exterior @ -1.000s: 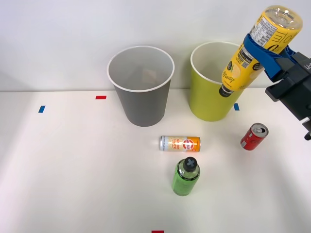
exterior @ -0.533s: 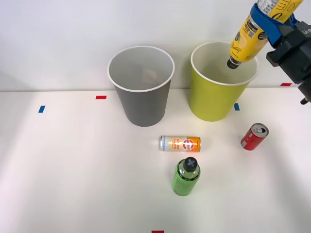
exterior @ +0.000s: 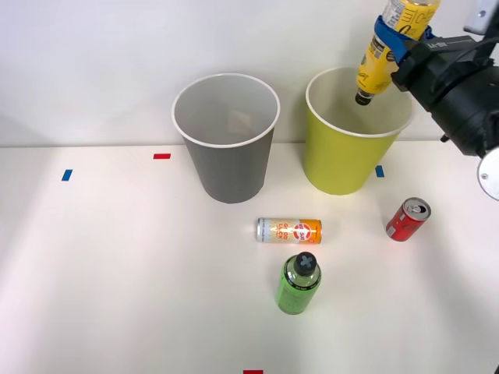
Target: Put cans in the gray bin, plastic bottles in the light green bin
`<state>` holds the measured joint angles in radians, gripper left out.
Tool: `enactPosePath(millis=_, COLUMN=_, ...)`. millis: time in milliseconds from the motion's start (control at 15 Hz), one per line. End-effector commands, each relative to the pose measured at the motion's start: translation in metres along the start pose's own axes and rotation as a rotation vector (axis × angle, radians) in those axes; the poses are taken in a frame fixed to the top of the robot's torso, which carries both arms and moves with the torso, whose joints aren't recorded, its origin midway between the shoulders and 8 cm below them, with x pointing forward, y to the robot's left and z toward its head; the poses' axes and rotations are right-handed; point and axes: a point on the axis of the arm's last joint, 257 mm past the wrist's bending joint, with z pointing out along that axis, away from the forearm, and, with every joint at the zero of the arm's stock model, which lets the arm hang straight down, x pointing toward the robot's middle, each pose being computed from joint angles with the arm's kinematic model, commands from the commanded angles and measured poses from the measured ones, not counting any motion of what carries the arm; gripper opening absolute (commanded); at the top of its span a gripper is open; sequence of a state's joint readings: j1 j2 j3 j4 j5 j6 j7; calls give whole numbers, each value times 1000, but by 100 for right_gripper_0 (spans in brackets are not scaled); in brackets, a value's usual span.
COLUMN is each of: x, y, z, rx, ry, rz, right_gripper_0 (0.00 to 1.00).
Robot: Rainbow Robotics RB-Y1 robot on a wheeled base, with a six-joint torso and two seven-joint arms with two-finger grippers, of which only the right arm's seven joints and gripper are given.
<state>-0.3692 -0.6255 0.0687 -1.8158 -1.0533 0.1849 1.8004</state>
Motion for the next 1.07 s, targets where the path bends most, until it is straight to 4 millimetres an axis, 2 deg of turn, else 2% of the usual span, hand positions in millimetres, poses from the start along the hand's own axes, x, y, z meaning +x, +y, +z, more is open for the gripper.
enactPosePath(millis=67, x=13, y=2, z=21, rx=7, ry=-14, rz=9, right_gripper_0=3)
enactPosePath(millis=333, x=12, y=7, z=30, rx=-2, ry=-17, rz=5, right_gripper_0=3)
enactPosePath(millis=400, x=11, y=9, z=32, rx=-4, ry=-19, rz=8, right_gripper_0=10)
enactPosePath(millis=467, x=12, y=8, z=32, rx=-4, ry=-17, rz=7, right_gripper_0=30)
enactPosePath(millis=533, x=14, y=8, z=32, rx=-3, ry=-12, rz=3, right_gripper_0=63)
enactPosePath(millis=667, x=18, y=11, z=32, rx=-7, ry=-6, rz=-1, right_gripper_0=92)
enactPosePath(millis=733, x=18, y=12, z=33, rx=-9, ry=-6, rz=-1, right_gripper_0=98)
enactPosePath(millis=800, x=19, y=12, z=32, rx=-9, ry=-3, rz=-4, right_gripper_0=100)
enactPosePath(millis=1067, x=13, y=23, z=30, rx=-29, ry=-18, rz=-39, right_gripper_0=100)
